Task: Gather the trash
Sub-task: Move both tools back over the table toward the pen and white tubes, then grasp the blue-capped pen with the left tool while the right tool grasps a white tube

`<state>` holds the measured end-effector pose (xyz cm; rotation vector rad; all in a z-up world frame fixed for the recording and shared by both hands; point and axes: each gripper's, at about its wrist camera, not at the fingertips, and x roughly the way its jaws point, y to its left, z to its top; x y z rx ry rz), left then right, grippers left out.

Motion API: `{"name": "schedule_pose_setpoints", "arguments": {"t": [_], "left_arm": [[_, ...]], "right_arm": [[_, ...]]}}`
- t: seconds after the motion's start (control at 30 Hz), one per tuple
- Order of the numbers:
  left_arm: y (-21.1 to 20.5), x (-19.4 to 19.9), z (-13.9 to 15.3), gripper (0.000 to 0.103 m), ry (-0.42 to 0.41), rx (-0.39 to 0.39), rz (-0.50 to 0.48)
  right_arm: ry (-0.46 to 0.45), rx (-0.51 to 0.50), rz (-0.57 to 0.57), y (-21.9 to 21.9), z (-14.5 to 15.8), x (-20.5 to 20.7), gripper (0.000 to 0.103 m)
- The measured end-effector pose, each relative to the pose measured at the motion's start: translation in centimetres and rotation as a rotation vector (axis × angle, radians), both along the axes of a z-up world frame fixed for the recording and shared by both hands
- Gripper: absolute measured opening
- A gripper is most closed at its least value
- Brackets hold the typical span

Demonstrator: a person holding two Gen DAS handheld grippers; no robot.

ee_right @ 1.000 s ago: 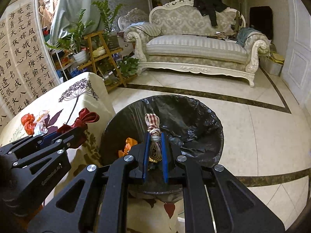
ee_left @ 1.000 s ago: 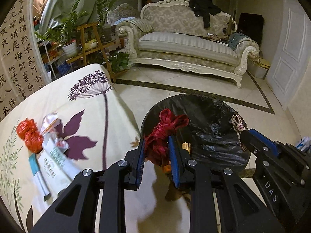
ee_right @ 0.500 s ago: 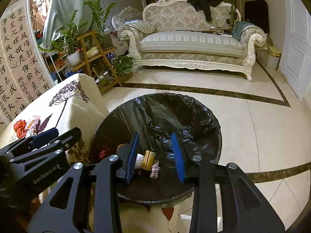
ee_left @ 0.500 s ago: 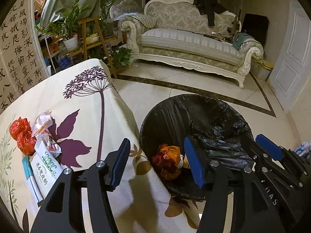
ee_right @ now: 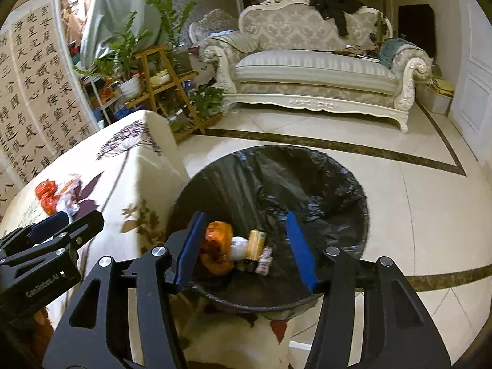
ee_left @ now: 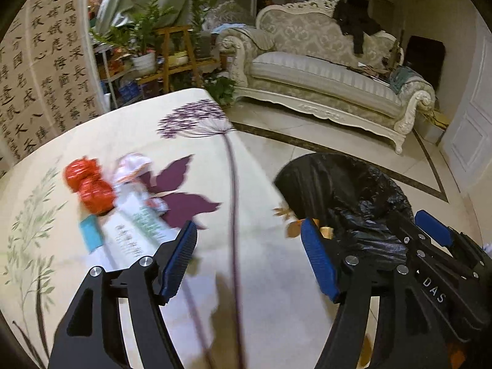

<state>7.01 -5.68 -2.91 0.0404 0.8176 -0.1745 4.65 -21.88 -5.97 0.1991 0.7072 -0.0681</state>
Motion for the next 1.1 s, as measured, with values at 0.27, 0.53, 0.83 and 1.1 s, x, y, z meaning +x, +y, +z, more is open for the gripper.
{"name": "schedule_pose_setpoints", "arguments": {"t": [0.27,0.53,0.83,1.1], "left_arm": [[4.8,-1.2,0.2,0.069,-0.001,-0.005,0.106],[9.1,-2.1,-0.1,0.069,0.004,-0.015,0.213],[12.0,-1.2,-1.1,0.069,0.052,-0.026,0.291],[13.2,-0.3,-2.4,0.069,0.119,-0.039,0.309]], "right_arm": [[-0.009,-0.008,0.09,4.1,0.8,-0.4,0.055],[-0.012,-0.02,0.145,7.0,1.3,-0.7,0.055],[-0.002,-0.029,0.188,9.0,1.2,-0.5,0.055],[0.006,-0.029,0.205,9.8,1.1,0.0,0.056]]}}
